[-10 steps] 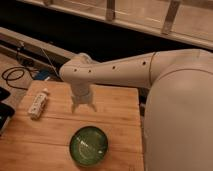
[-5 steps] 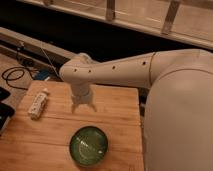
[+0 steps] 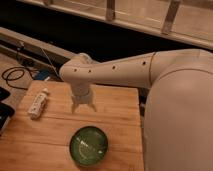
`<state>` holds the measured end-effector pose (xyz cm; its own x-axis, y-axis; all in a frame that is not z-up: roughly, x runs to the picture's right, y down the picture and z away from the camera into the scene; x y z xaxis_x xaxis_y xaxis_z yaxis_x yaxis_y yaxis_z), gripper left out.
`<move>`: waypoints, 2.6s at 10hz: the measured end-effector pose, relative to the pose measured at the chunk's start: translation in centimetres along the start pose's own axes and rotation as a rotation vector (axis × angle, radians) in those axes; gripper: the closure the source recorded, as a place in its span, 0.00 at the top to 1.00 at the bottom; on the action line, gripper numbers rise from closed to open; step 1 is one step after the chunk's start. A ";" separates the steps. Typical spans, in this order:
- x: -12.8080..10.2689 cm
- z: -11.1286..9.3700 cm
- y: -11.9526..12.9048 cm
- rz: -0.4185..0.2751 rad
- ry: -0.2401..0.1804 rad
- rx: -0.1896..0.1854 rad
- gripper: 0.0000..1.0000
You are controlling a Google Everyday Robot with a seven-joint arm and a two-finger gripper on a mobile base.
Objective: Place the bottle in the ceramic bowl
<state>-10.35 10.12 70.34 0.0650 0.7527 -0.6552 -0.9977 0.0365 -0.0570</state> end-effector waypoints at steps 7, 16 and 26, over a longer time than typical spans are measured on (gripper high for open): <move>-2.2 -2.3 2.5 -0.087 -0.076 0.017 0.65; -8.5 -2.7 12.1 -0.201 -0.130 -0.002 0.65; -11.4 1.9 21.9 -0.475 -0.175 -0.231 0.65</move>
<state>-32.96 3.54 77.97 0.4827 0.7875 -0.3831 -0.8281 0.2680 -0.4925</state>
